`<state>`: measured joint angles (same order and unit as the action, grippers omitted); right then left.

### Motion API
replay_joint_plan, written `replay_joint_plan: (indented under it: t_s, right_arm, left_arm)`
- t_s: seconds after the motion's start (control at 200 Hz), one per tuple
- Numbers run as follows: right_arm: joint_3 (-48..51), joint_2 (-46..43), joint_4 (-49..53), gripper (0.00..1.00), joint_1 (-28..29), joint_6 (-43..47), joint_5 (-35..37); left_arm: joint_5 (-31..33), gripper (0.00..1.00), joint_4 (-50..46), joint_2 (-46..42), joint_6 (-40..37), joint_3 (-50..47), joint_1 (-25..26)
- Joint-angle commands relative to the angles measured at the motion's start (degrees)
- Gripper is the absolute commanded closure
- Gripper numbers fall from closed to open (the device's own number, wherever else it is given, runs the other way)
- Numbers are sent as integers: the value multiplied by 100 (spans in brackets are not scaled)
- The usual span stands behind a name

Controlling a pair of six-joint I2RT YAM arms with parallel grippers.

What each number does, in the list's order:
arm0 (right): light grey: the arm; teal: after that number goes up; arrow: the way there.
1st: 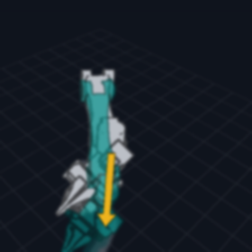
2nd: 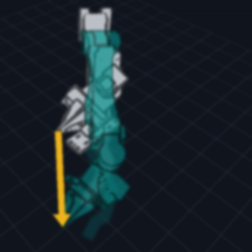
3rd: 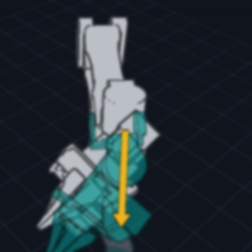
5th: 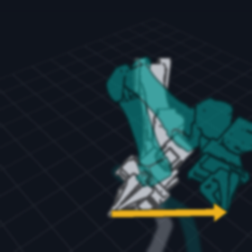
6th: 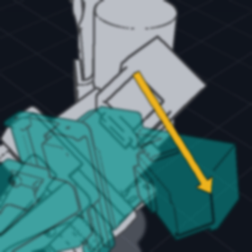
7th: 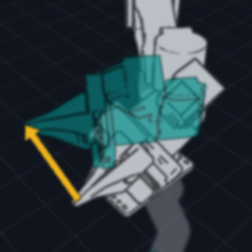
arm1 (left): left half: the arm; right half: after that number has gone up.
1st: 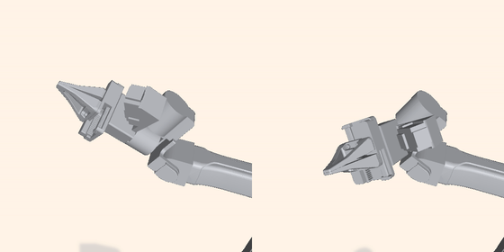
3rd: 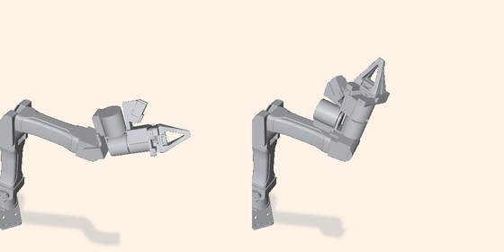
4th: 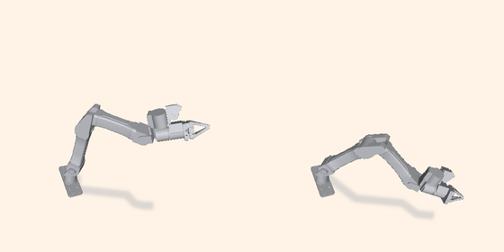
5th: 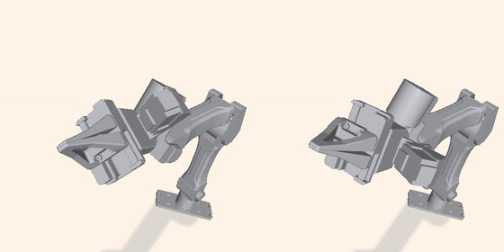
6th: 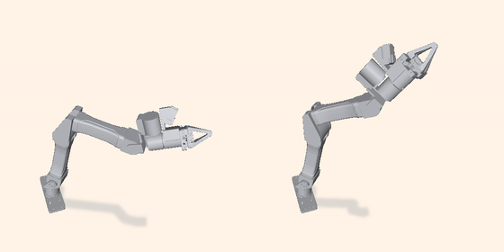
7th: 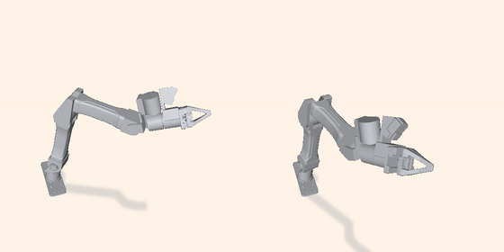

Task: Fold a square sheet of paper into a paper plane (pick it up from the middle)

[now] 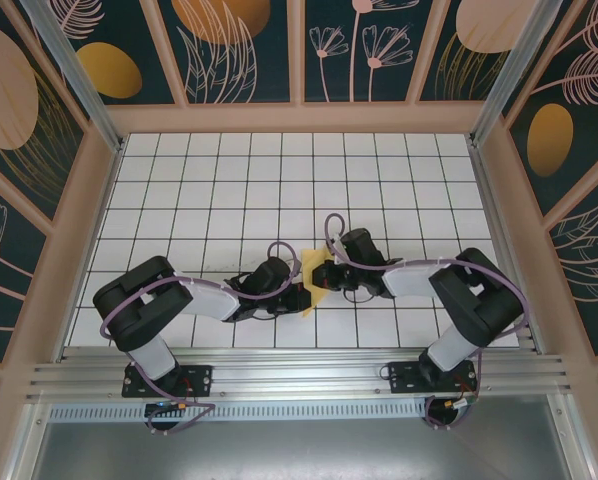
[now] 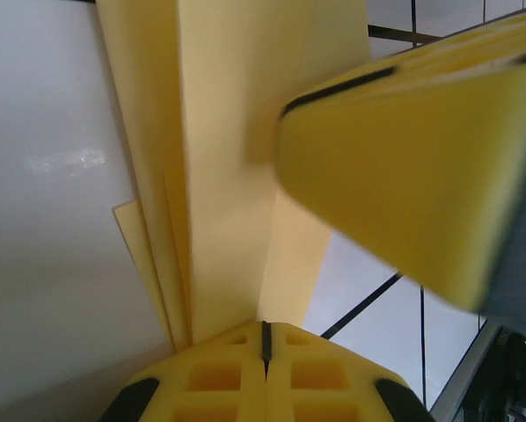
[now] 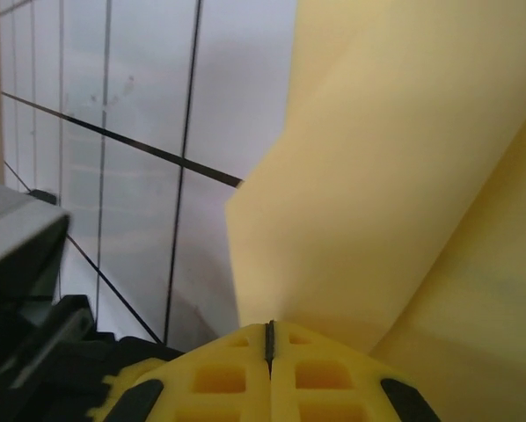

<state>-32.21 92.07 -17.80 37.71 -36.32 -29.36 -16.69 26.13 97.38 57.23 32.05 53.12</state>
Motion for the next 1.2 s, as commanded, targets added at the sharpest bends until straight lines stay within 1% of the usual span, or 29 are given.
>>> replay_joint_plan:
  t_s: [0.0,0.07,0.22,0.27,0.53,0.601,0.621,0.716,0.871,0.976,1.076,1.196]
  right_arm:
    - [-192,245,-204,96,72,122,-179]
    - [-248,408,-152,95,60,165,-2]
    - [-528,690,270,95,-65,289,736]
    - [-596,793,256,95,-141,314,816]
    - [-1002,1338,148,94,-599,419,786]
    - [-1091,1419,135,93,-603,450,755]
    - [-1118,1437,128,93,-782,465,740]
    - [-1226,1484,153,92,-936,521,581]
    - [-1326,1380,347,92,-923,643,472]
    - [-1236,1285,336,91,-904,669,456]
    - [-1393,1289,495,91,-881,737,340]
    - [-1388,969,589,90,-738,778,278]
  left_arm:
    - [254,100,-1078,480,-81,-172,-4]
    - [254,100,-1085,498,-101,-182,-5]
    - [245,100,-1105,517,-97,-247,-4]
    - [253,100,-1099,510,-90,-300,-5]
    - [227,100,-1083,549,-81,-419,-8]
    - [227,100,-1077,575,-89,-422,-5]
    - [227,100,-1089,582,-87,-419,-4]
    - [223,100,-1100,633,-86,-402,-5]
    - [225,100,-1121,685,-80,-358,-4]
    - [235,100,-1271,667,-213,-298,-8]
    - [229,100,-1407,618,-328,-302,-4]
    - [191,100,-1435,477,-489,-439,-7]
